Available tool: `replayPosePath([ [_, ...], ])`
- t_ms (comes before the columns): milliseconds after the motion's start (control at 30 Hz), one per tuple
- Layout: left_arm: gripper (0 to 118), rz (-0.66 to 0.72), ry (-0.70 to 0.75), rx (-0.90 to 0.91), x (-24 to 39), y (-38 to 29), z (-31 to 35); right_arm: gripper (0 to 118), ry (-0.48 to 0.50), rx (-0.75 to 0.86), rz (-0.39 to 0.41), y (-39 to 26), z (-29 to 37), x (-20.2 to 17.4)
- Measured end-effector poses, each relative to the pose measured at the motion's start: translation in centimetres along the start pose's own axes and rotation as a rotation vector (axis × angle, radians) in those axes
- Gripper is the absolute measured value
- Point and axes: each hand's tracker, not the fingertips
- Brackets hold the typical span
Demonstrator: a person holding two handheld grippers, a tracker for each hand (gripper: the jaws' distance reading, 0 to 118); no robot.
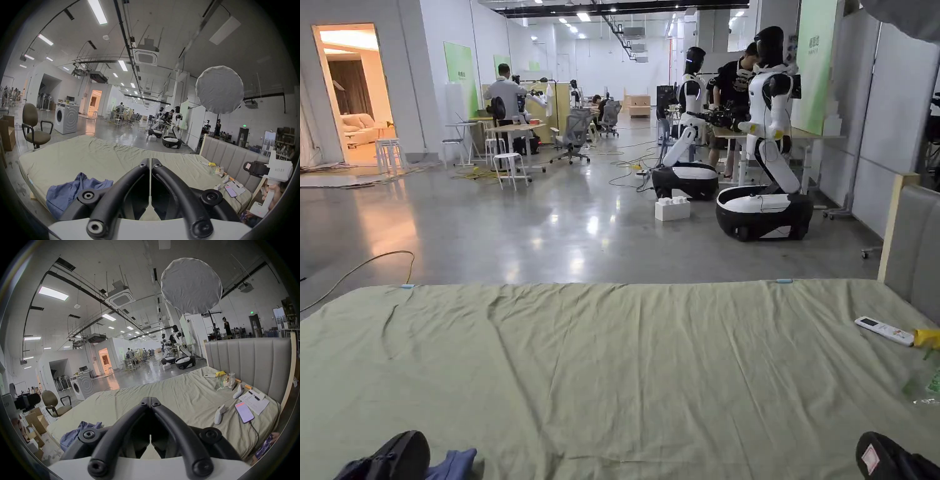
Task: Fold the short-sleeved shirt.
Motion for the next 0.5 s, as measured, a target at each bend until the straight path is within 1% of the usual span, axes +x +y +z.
replayPosePath([
  [100,1,-0.026,-0.011,-0.004,0.5,0.0,-0.1,0,-0.015,0.008,0.037,0.1,0.0,-0.5],
  [267,1,-0.053,0.004,-0.027,1.1,-0.3,-0.6,0,0.001,0.023,0.036,0.4,0.4,-0.4],
  [433,1,-0.092,0.004,-0.033,1.8,-0.6,-0.7,0,0.005,0.047,0.078,0.5,0.6,-0.8],
  [500,1,-0.097,-0.003,-0.036,2.0,-0.7,-0.8,0,0.007,0.048,0.077,0.4,0.5,-0.9],
])
